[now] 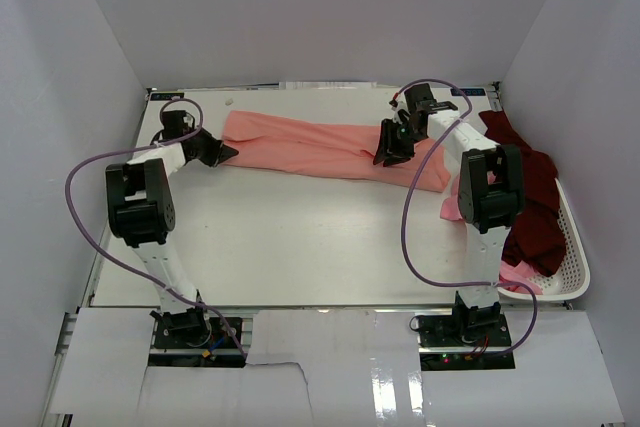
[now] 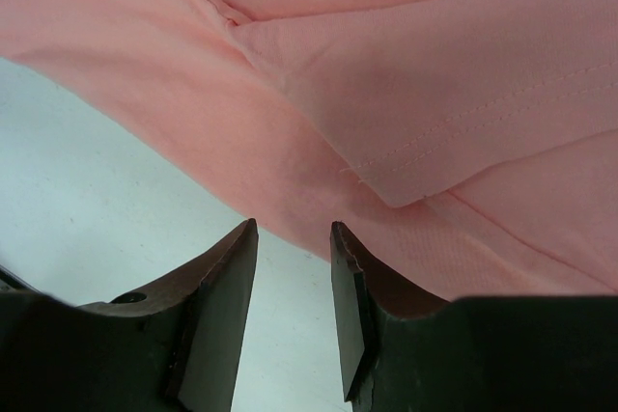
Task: Fold and stack the t-shirts
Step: Fold the other side of the tshirt into a rectangle
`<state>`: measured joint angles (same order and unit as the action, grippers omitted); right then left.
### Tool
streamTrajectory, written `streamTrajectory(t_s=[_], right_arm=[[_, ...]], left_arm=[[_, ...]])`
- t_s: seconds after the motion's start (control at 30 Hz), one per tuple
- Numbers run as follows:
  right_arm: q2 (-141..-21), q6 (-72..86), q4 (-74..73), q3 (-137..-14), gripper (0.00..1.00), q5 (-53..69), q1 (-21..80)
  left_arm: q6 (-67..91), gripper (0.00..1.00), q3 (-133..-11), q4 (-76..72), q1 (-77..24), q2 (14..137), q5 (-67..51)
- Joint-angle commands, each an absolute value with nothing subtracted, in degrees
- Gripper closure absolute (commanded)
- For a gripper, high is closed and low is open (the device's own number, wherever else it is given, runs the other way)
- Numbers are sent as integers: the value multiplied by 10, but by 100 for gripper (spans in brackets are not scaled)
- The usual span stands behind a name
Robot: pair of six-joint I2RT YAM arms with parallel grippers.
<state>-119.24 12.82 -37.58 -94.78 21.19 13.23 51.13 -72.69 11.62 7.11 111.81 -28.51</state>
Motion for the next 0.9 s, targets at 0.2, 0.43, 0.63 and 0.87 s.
streamTrajectory(t_s=[0.2,0.43,0.63,0.87], right_arm=[[-1165,120,-379,-939,57,215,135],[-1165,120,-378,-939,57,216,136],[-1163,119,-381,-944,57,213,137],[-1164,118,-384,-949,57,213,137]], left_arm=[[513,100,-780,104,69,1158,-282],[523,100,-795,87,66,1183,-269],[531,100,-833,91,64,1207,-260],[533,100,-887,106,63,1244,-258]])
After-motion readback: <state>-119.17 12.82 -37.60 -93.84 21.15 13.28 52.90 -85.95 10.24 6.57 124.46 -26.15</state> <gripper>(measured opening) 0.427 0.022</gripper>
